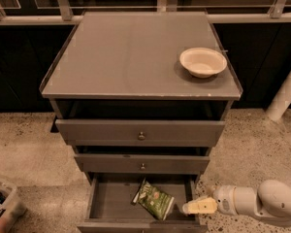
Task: Pick green jalapeno chip bag from bottom drawer and place on counter
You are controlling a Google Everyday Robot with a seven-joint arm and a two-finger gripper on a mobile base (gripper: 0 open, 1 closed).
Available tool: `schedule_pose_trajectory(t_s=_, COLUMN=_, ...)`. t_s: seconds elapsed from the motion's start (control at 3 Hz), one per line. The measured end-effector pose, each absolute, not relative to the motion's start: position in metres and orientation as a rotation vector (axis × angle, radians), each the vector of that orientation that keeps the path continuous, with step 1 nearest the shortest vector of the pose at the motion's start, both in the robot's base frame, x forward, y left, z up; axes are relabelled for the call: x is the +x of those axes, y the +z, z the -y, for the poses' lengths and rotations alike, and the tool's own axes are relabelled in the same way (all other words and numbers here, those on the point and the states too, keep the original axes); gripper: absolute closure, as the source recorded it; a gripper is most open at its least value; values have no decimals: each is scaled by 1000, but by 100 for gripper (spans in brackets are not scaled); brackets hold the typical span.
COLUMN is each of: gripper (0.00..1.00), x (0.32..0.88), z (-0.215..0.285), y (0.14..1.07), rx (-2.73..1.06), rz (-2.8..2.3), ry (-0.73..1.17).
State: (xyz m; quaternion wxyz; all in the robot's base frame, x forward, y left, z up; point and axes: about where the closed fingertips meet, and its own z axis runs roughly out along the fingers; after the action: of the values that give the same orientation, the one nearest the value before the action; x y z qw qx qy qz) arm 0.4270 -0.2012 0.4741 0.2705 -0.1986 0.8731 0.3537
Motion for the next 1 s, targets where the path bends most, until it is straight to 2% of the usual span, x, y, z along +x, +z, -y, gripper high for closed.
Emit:
schedule_pose_trajectory(t_s=0.33, gripper=0, x=436, z=187, y=438, rx=-535, rz=-2333, ry=1061)
schedule_pose_trajectory(t_s=1.0, gripper=0, x=434, z=183, y=428, rx=-515, rz=-2331, ry=1070)
